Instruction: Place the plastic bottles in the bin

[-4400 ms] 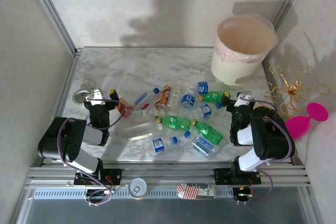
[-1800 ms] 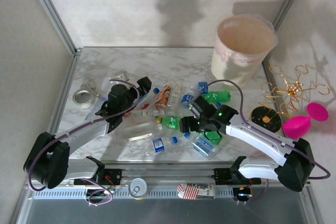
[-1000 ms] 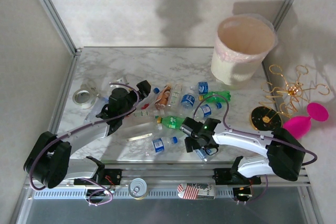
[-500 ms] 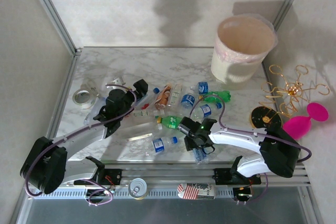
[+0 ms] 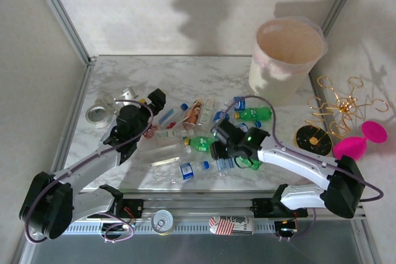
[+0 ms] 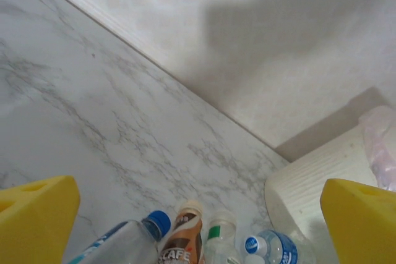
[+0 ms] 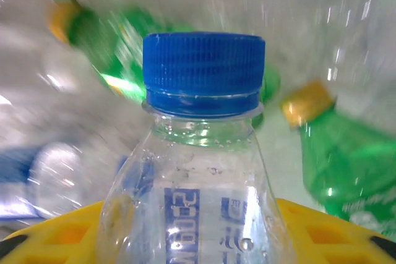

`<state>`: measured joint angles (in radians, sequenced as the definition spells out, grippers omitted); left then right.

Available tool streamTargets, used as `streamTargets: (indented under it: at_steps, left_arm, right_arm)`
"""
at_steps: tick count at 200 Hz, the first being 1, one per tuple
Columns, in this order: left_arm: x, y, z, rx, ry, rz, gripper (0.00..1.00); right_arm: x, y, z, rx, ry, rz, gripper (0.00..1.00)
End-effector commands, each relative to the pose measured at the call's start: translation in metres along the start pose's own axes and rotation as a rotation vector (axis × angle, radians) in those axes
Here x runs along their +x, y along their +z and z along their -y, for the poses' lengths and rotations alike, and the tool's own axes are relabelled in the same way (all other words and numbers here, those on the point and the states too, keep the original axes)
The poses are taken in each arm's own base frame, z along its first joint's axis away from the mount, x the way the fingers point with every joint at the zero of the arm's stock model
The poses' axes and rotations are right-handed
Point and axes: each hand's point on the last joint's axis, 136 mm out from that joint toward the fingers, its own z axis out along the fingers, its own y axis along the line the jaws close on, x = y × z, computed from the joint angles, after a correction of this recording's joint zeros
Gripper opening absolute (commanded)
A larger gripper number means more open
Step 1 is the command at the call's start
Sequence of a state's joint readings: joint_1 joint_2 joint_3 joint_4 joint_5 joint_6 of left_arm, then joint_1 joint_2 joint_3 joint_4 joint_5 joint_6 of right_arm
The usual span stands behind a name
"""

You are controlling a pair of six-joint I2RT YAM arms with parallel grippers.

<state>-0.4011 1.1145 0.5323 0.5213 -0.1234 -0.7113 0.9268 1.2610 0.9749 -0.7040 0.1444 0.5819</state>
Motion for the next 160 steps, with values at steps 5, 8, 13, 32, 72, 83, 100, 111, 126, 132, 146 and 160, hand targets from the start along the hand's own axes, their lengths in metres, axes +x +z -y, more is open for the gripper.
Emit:
streamTargets:
  at_steps: [5,8,13,32,72,83,100,111,126,132,146,160]
  left_arm:
    - [-0.015,-0.010,-0.006,0.006,-0.029,0.044,1.00]
    - [-0.016,-0.011,-0.008,0.002,-0.031,0.047,1.00]
    - [-0.016,-0.012,-0.010,-0.004,-0.033,0.050,1.00]
    - [-0.016,-0.017,-0.022,-0.032,-0.037,0.044,0.99]
    - [-0.016,-0.030,-0.044,-0.086,-0.026,0.030,1.00]
    - [-0.017,-0.035,-0.048,-0.100,-0.011,0.033,1.00]
    - [-0.020,-0.040,-0.054,-0.124,0.013,0.038,1.00]
    - [-0.017,-0.043,-0.060,-0.149,0.032,0.024,1.00]
    - [-0.017,-0.046,-0.062,-0.160,0.045,0.022,1.00]
    - [-0.017,-0.047,-0.064,-0.165,0.046,0.023,0.99]
    - [-0.016,-0.048,-0.067,-0.166,0.040,0.026,1.00]
    - [-0.014,-0.048,-0.068,-0.165,0.030,0.024,1.00]
  right_arm:
    - [-0.076,-0.029,-0.005,-0.089,-0.027,0.166,0.44]
    - [-0.085,-0.032,-0.004,-0.095,-0.028,0.181,0.44]
    - [-0.100,-0.036,-0.003,-0.102,-0.025,0.208,0.43]
    - [-0.161,-0.058,0.009,-0.106,-0.005,0.319,0.43]
    - [-0.268,-0.121,0.037,-0.110,0.036,0.584,0.43]
    - [-0.293,-0.139,0.048,-0.109,0.057,0.654,0.43]
    - [-0.325,-0.166,0.071,-0.079,0.085,0.751,0.42]
    - [-0.342,-0.182,0.089,-0.041,0.103,0.809,0.42]
    - [-0.361,-0.200,0.120,0.029,0.139,0.879,0.42]
    - [-0.367,-0.206,0.133,0.057,0.155,0.903,0.41]
    - [-0.377,-0.215,0.166,0.162,0.193,0.957,0.39]
    - [-0.383,-0.223,0.197,0.270,0.213,1.002,0.38]
